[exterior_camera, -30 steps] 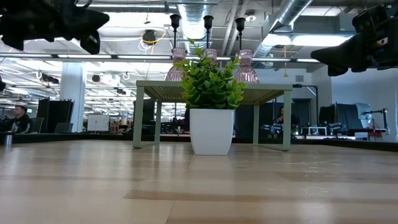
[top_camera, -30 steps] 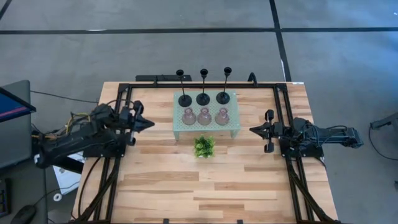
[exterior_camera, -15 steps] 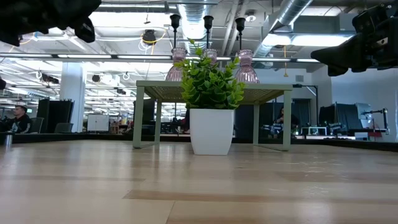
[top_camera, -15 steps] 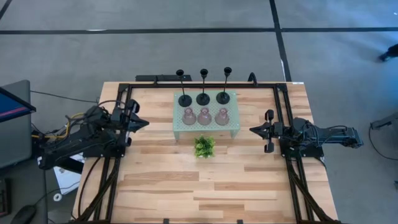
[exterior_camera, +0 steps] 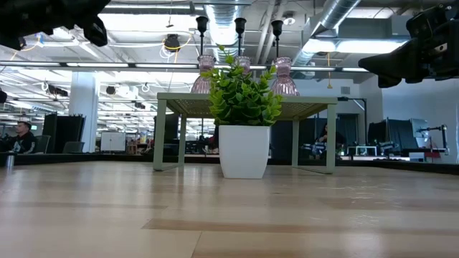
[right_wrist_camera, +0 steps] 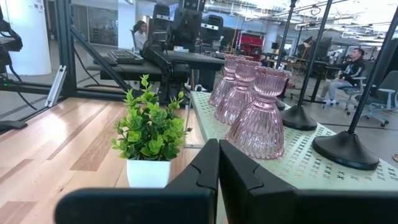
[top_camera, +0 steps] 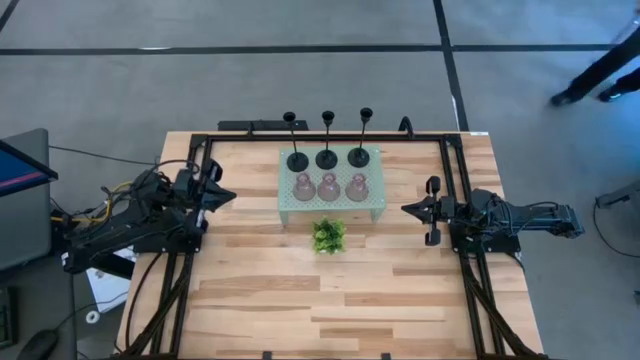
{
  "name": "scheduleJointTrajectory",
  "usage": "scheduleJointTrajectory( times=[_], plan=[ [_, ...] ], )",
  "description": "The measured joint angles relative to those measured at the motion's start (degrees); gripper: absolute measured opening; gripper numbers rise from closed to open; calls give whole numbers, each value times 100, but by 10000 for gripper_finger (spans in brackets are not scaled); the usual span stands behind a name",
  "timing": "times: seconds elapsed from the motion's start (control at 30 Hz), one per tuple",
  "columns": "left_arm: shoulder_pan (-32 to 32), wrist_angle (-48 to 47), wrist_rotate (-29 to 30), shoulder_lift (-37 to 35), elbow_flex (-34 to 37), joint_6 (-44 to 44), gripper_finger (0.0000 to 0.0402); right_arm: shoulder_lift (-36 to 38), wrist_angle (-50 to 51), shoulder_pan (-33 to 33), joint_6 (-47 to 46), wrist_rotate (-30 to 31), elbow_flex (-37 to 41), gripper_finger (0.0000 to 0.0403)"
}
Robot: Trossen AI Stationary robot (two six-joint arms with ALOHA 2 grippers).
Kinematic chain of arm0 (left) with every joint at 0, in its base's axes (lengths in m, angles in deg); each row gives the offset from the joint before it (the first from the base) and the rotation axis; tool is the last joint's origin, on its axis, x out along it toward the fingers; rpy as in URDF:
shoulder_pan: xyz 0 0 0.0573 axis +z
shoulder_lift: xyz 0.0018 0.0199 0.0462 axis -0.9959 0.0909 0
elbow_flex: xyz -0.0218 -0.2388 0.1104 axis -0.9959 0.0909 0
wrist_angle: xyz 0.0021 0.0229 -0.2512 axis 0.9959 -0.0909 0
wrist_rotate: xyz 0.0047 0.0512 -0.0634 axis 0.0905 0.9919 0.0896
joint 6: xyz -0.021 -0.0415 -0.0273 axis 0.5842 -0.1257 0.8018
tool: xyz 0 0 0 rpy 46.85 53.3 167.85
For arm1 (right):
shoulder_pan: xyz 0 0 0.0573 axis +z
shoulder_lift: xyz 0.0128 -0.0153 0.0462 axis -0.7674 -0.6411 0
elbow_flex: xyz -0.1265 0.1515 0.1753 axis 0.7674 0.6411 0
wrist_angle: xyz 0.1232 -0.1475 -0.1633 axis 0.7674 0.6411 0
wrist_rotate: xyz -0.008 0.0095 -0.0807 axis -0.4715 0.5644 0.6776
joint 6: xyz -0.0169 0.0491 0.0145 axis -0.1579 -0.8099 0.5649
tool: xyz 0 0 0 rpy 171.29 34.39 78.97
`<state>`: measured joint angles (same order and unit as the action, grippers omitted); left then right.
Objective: Pick & Place candle stick holders
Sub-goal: Return to Home Position
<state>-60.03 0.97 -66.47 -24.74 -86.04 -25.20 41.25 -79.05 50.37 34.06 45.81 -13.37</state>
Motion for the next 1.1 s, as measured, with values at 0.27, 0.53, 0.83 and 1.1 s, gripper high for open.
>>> scheduleJointTrajectory(
  times=[0.27, 0.53, 0.83, 1.1],
  plan=[
    [1, -25, 65, 2, 114, -50, 5, 0, 0, 1, 1, 2, 0, 0],
    [2, -17, 352, 7, 730, -77, 5, 0, 0, -1, -2, 2, 0, 0],
    [2, -51, 328, 60, 793, 175, 5, 0, 0, -2, 0, 2, 0, 0],
    [2, -19, 325, 280, 793, 172, 5, 0, 0, -2, 1, 4, 0, 0]
  ],
)
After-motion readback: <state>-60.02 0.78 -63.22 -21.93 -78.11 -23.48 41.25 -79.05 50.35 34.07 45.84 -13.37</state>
